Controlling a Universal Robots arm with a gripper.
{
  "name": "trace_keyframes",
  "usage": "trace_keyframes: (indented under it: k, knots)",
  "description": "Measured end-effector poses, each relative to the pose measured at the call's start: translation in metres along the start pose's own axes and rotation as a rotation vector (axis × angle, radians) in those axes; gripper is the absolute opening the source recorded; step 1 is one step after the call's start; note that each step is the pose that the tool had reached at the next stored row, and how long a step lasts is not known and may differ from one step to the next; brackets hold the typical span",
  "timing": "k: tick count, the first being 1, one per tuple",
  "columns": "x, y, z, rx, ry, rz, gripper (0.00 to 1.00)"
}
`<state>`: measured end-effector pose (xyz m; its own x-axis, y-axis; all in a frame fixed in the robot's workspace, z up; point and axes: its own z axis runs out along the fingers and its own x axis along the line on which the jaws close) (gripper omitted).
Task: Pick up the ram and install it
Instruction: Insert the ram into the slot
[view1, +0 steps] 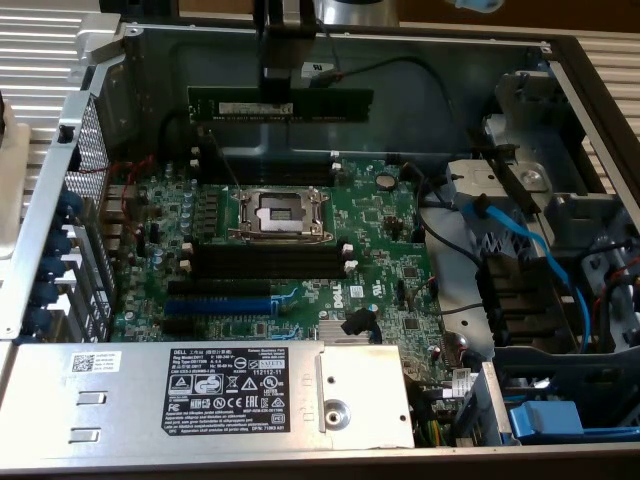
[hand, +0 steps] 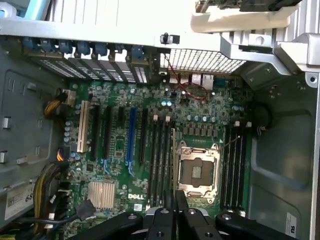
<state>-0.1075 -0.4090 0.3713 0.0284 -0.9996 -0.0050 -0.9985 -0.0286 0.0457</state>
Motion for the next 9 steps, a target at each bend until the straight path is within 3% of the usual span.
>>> trace_keyframes:
  k: [4, 9]
  knots:
    - [0.0, -0.0004, 0.0074, 0.0003, -0.0029, 0.063, 0.12]
    - [0.0, -0.0003, 0.0164, 0.0004, -0.0039, 0.087, 0.12]
